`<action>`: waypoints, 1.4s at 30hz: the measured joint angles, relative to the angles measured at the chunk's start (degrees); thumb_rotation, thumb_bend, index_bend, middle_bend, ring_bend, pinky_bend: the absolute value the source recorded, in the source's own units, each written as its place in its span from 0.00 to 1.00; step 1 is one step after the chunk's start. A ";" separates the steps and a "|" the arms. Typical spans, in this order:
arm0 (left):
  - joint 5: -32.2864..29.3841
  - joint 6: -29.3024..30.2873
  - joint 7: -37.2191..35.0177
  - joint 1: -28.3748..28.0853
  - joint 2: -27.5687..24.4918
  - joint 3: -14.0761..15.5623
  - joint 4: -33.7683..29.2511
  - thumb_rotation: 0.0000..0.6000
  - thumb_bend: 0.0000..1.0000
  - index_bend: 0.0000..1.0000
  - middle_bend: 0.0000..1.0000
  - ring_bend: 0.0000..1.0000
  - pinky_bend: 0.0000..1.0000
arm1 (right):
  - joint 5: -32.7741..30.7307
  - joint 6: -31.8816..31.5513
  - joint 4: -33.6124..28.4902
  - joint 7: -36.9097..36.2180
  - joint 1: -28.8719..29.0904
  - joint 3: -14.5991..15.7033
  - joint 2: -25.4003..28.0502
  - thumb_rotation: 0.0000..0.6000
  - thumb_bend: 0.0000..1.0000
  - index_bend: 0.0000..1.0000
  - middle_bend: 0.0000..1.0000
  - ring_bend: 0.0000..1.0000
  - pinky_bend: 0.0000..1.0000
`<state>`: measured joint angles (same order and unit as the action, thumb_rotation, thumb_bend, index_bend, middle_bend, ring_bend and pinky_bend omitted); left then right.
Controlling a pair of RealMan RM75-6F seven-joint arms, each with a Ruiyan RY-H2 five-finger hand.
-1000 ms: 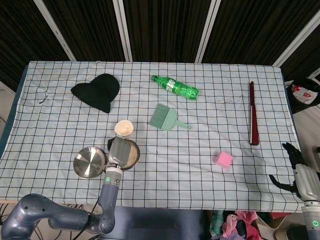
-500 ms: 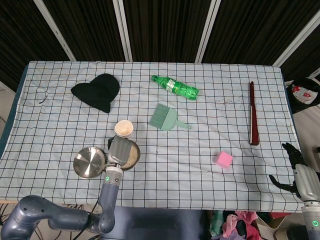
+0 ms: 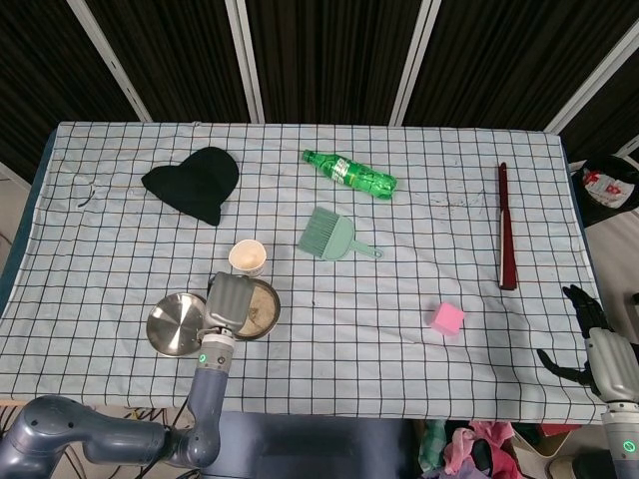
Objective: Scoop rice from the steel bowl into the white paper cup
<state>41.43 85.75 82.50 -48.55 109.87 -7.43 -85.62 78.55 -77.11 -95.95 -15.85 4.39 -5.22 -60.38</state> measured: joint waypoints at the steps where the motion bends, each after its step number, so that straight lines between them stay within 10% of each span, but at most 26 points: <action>1: 0.19 -0.05 -0.26 0.15 -0.22 -0.02 -0.19 1.00 0.52 0.79 1.00 1.00 1.00 | -0.01 -0.02 0.01 0.04 0.00 -0.01 -0.01 1.00 0.22 0.00 0.00 0.00 0.21; 42: 6.48 -0.75 -11.72 6.19 -8.33 -0.41 -8.08 1.00 0.52 0.79 1.00 1.00 1.00 | 0.27 -0.34 0.22 1.04 -0.05 0.14 -0.31 1.00 0.22 0.00 0.00 0.00 0.21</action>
<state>47.91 84.99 70.78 -42.36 101.54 -7.84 -93.70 78.82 -77.44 -95.73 -14.81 4.34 -5.08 -60.69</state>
